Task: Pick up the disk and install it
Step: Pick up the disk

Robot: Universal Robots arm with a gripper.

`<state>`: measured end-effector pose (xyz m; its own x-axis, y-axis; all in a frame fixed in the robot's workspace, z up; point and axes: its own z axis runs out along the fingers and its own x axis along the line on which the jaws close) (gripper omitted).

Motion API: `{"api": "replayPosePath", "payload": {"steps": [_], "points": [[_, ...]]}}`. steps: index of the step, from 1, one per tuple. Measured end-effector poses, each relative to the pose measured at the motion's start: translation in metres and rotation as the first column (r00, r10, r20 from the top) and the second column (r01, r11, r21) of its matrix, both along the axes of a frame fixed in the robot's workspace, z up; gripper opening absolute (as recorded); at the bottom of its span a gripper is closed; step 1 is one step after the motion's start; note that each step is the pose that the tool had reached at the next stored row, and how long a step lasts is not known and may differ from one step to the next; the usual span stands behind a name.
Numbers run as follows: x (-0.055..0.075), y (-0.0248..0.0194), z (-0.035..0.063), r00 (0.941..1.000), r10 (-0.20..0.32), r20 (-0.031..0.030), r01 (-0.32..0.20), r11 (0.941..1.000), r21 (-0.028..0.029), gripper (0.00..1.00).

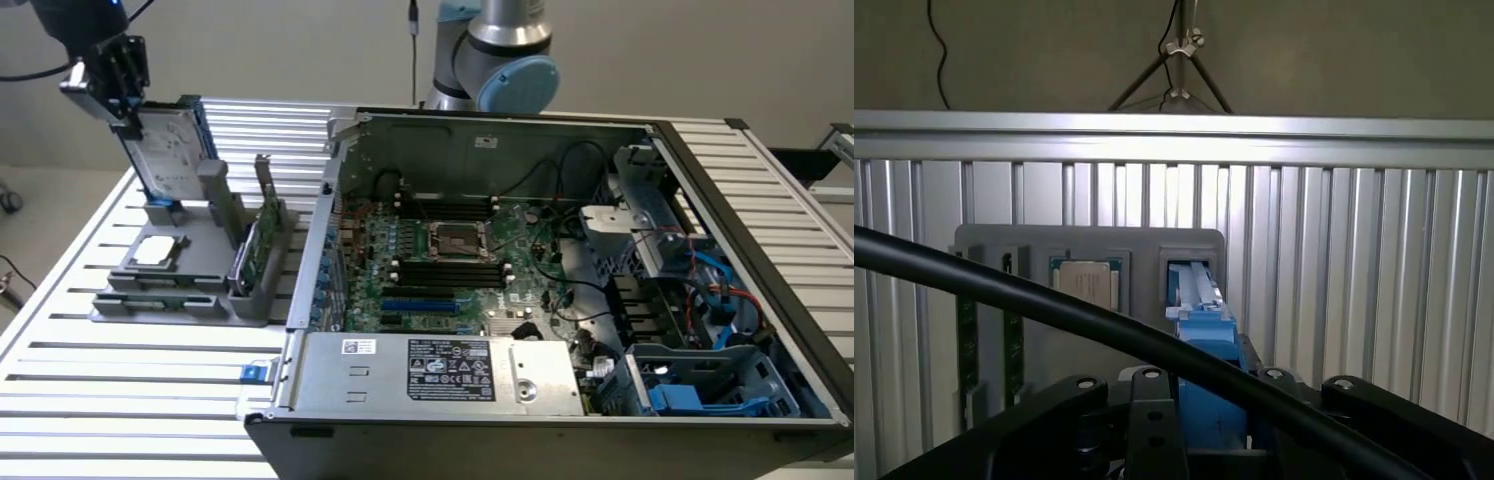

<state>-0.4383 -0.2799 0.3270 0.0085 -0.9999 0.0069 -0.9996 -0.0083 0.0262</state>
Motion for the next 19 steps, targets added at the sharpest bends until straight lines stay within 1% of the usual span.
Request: {"api": "replayPosePath", "payload": {"steps": [4, 10, 15, 19], "points": [[0.000, 0.0000, 0.0141, 1.0000, 0.000, 0.0001, 0.000, 1.0000, 0.0000, 0.33], [0.000, 0.0000, 0.0329, 1.0000, 0.000, 0.0000, 0.000, 1.0000, 0.0000, 0.33], [0.002, -0.0007, 0.0548, 1.0000, 0.000, 0.0001, 0.000, 1.0000, 0.0000, 0.33], [0.008, -0.0035, 0.0729, 1.0000, 0.000, 0.0000, 0.000, 1.0000, 0.0000, 0.33]]}}
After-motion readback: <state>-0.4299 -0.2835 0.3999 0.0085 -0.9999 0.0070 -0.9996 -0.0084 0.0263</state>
